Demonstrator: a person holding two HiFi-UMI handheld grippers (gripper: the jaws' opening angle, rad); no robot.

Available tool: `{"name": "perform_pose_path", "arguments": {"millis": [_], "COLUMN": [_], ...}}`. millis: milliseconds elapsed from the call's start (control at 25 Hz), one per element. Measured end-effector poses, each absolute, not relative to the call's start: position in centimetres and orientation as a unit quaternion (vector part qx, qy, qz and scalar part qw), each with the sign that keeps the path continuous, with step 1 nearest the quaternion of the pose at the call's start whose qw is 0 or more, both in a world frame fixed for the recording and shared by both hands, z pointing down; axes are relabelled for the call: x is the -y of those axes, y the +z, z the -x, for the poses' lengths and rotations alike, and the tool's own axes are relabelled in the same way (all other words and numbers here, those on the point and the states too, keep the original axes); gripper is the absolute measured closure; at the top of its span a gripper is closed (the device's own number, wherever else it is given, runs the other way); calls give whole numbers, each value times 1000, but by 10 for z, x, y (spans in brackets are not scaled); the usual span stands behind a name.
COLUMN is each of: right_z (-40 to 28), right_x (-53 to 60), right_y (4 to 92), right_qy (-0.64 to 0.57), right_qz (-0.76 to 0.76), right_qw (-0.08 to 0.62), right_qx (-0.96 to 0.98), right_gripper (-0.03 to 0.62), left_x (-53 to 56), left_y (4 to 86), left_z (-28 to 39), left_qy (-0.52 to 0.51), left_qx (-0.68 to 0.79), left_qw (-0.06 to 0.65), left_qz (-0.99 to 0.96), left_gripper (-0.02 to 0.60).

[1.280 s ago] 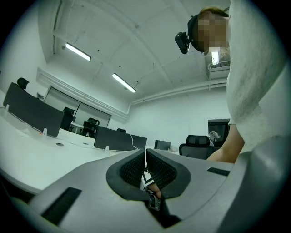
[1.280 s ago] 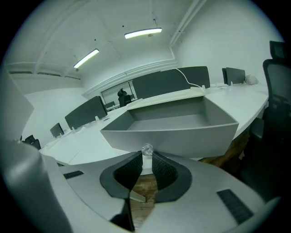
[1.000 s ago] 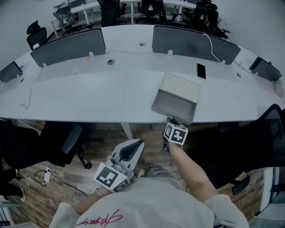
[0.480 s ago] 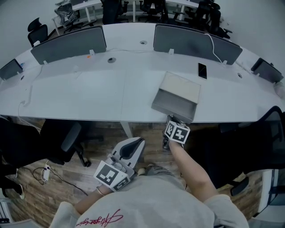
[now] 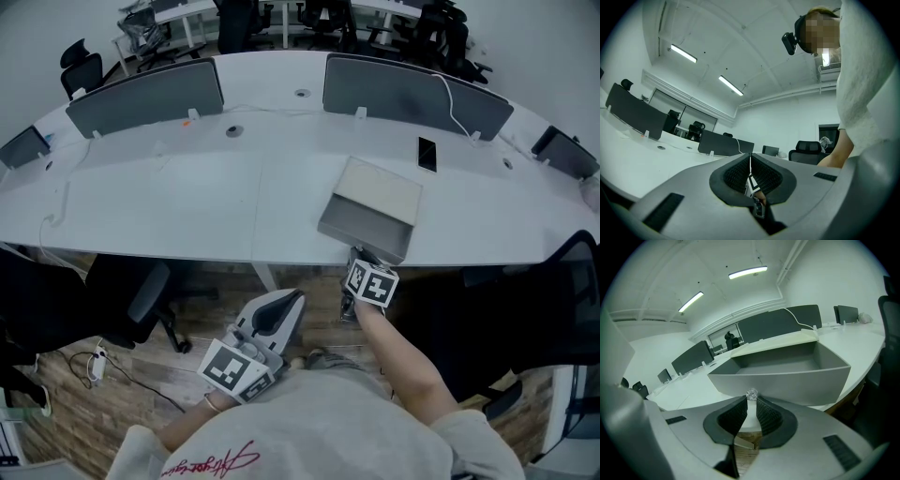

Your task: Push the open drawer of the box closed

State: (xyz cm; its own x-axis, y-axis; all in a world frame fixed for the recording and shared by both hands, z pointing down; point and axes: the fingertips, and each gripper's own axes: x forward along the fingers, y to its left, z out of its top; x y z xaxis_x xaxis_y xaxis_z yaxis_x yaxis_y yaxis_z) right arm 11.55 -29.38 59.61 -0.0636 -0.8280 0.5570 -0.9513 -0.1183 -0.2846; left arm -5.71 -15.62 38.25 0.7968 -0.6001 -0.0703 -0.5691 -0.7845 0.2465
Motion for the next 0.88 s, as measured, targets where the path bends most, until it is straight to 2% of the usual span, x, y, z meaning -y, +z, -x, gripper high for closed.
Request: {"name": "perform_pose_path", "arguments": {"millis": [880], "right_z": [-118], "right_x": [305], "right_y": [597], "right_qy": [334], "right_qz": [-641], "right_qw": [80], "right_qx": [686], "right_gripper": [525], "left_x": [173], "left_y": [374], "left_z": [27], "left_qy": [-65], "left_qx": [329], "left_qw": [94], "left_qz": [-937], "left_gripper": [563]}}
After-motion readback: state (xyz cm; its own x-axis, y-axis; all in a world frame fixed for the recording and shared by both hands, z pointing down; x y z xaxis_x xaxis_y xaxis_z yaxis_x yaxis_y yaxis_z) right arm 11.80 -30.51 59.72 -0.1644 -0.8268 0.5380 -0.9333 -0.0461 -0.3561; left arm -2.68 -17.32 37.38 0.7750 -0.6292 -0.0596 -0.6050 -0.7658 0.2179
